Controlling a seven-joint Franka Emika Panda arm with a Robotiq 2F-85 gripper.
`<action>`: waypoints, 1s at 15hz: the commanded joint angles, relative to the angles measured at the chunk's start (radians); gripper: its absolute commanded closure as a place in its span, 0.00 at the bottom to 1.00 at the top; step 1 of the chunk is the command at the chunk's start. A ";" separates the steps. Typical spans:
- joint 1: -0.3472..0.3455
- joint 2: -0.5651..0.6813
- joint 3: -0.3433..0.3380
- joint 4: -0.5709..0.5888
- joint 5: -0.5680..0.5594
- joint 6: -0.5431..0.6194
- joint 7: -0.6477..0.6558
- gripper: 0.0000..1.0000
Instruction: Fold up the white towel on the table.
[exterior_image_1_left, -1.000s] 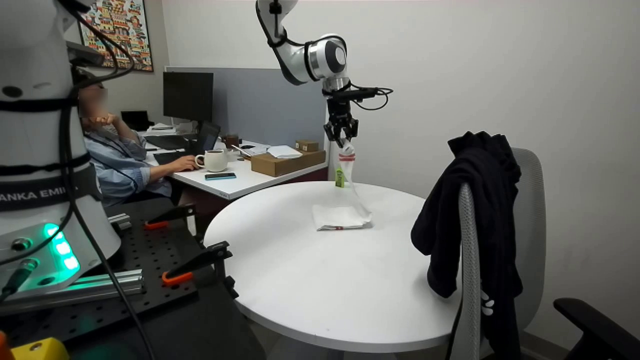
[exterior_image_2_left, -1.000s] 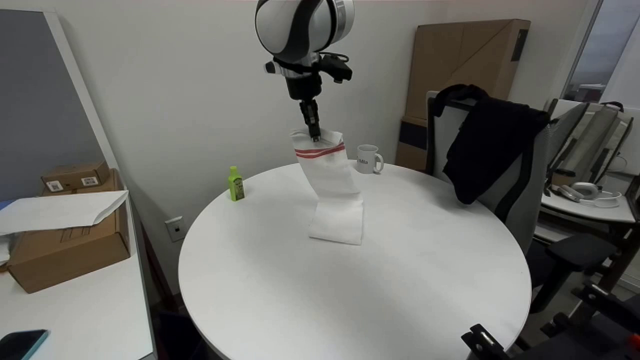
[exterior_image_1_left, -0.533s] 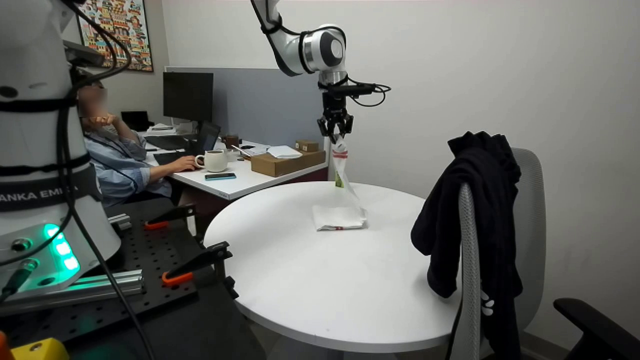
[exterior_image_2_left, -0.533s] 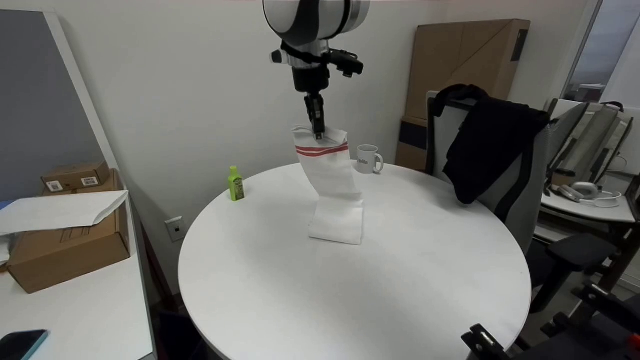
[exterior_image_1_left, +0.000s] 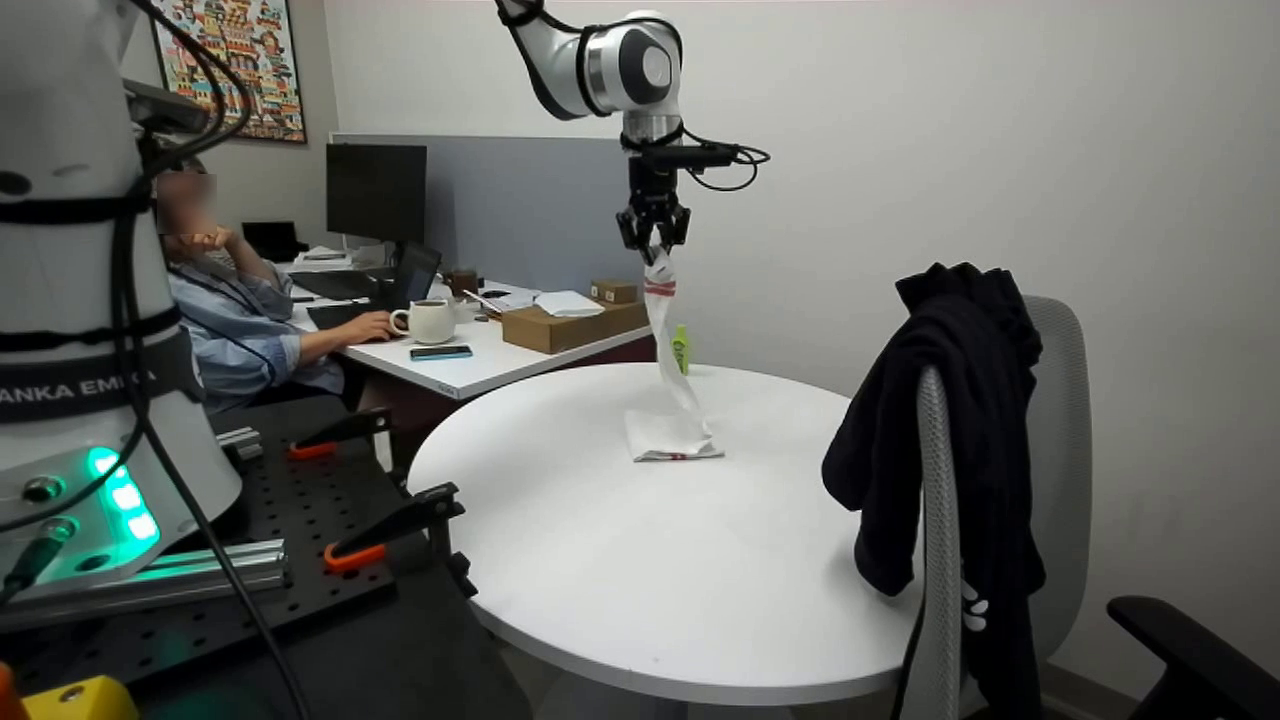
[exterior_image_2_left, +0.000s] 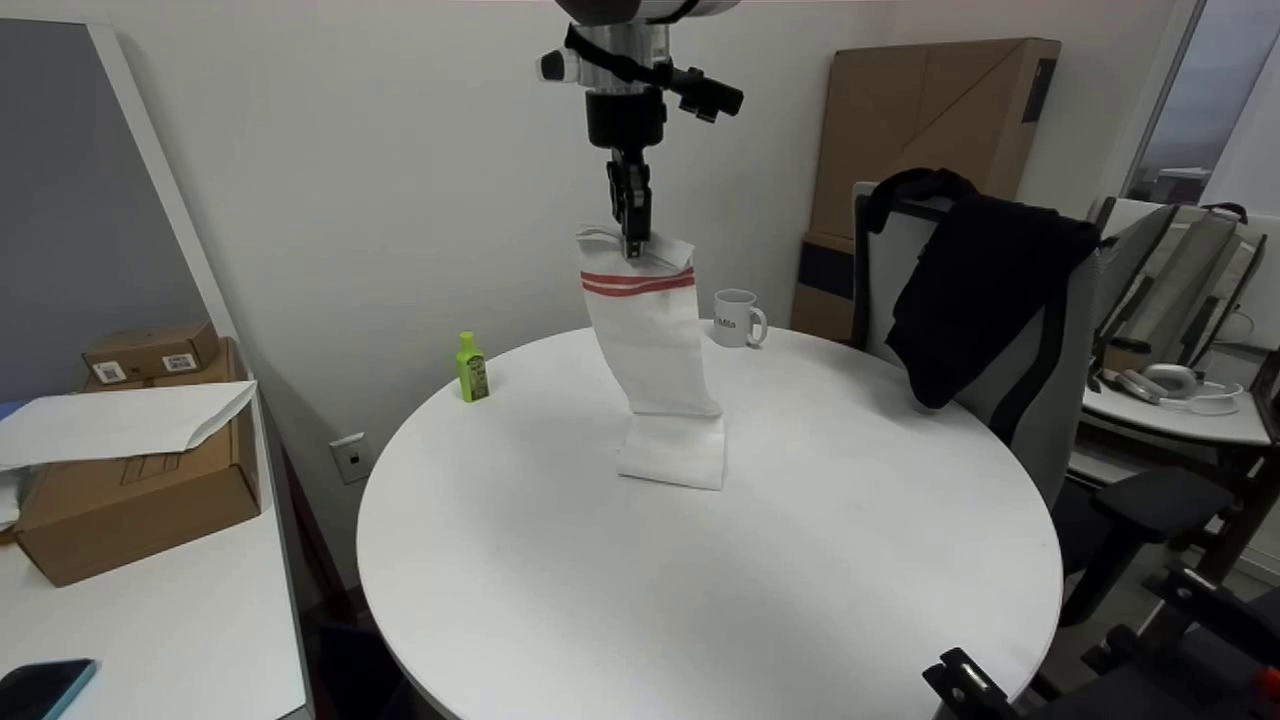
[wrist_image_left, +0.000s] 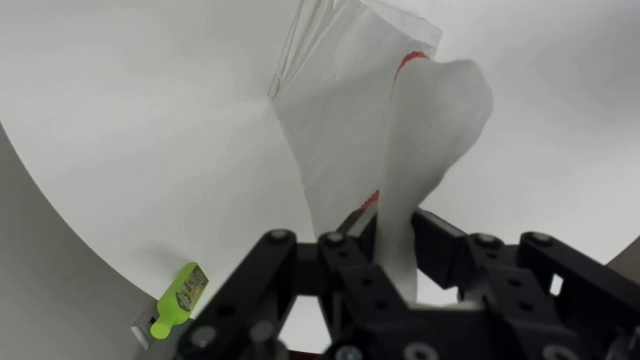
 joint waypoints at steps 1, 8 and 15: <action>-0.011 -0.006 -0.008 -0.047 0.021 0.009 -0.060 0.95; -0.029 0.054 -0.007 -0.052 0.047 -0.043 -0.133 0.95; -0.033 0.079 0.000 -0.069 0.100 -0.054 -0.135 0.95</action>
